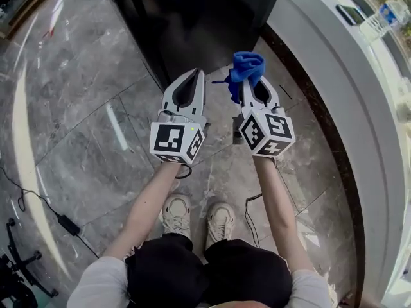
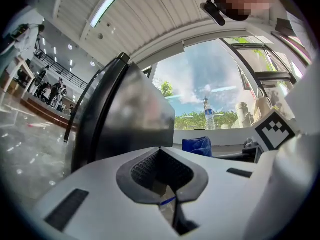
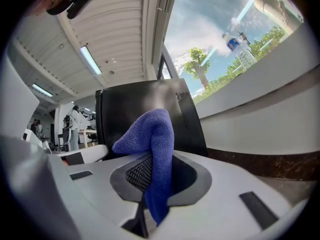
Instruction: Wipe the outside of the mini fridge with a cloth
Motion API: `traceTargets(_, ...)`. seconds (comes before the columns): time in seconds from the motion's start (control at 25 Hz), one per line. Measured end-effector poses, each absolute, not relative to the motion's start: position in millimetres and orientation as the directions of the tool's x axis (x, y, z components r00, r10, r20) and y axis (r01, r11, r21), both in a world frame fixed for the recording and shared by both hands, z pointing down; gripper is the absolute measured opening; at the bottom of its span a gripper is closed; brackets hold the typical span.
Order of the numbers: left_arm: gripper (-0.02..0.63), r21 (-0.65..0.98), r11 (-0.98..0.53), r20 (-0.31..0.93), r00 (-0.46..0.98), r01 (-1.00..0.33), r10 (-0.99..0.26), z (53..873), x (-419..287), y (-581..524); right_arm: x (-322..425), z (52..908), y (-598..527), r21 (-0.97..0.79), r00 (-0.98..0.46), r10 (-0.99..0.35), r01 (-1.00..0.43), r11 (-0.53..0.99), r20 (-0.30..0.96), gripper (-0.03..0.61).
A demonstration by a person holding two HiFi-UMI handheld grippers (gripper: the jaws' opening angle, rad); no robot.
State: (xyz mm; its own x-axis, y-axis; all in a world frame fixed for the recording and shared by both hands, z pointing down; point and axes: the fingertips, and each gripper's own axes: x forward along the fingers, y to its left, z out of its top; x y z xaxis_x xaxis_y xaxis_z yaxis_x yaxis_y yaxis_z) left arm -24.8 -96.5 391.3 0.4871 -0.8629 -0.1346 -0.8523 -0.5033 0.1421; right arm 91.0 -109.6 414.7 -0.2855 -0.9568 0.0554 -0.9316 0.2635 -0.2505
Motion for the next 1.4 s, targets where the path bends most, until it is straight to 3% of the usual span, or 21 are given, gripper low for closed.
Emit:
traceTargets(0.56,0.005,0.121,-0.499,-0.159,0.479,-0.858,-0.863,375.0,-35.6,-94.8,65.4,404.7,-102.4,-0.274,-0.307,-0.951,-0.918,0.288,0.030,0.080)
traceTargets(0.88,0.005,0.080,-0.639,-0.156,0.624,-0.765,-0.766,304.6,21.1,-134.3,105.7,355.5,-136.9,-0.290,-0.273,-0.960,-0.926,0.243,0.068,0.080)
traceTargets(1.12,0.005,0.229,-0.577,-0.087,0.573,-0.784,-0.815,167.4,33.9,-156.5,125.9,212.3,-139.3,-0.309,-0.220,-0.957,-0.939,0.154,0.192,0.080)
traceTargets(1.4,0.005,0.243,-0.516,-0.124,0.501,-0.822,-0.857,-115.4,-5.7,-156.0,93.8,-76.1,-130.7,-0.272,-0.224,-0.963,-0.946,0.177,0.152,0.080)
